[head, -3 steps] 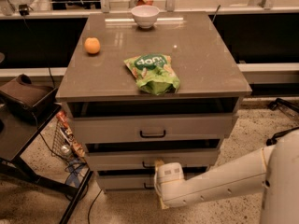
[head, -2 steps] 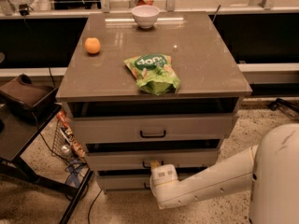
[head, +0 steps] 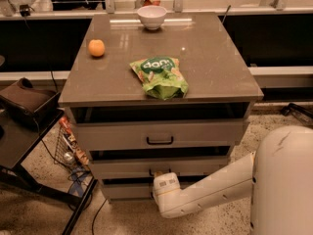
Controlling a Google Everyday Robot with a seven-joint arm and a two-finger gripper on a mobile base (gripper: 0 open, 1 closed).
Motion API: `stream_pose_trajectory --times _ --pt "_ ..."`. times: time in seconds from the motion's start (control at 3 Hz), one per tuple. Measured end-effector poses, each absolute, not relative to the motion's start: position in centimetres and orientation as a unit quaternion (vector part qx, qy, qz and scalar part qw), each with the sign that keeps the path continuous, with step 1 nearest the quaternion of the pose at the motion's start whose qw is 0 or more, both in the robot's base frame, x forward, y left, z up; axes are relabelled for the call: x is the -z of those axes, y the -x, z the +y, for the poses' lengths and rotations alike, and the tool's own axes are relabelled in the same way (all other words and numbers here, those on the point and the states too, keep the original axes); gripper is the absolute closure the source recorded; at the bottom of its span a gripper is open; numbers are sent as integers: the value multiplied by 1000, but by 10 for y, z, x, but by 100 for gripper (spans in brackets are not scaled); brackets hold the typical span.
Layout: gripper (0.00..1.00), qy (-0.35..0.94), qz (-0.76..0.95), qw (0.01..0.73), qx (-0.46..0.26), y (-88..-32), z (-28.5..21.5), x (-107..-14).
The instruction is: Open middle drawer
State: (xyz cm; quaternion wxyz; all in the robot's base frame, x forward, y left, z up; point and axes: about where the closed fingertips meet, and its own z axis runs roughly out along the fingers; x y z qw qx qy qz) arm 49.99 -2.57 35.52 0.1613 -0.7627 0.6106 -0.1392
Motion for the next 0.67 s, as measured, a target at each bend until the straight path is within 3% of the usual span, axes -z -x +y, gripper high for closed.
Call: stream_pose_trajectory --times 0.33,0.67 --pt "48 763 611 161 138 -499 -26 -354" --pt "70 763 611 160 138 -499 -26 -353"
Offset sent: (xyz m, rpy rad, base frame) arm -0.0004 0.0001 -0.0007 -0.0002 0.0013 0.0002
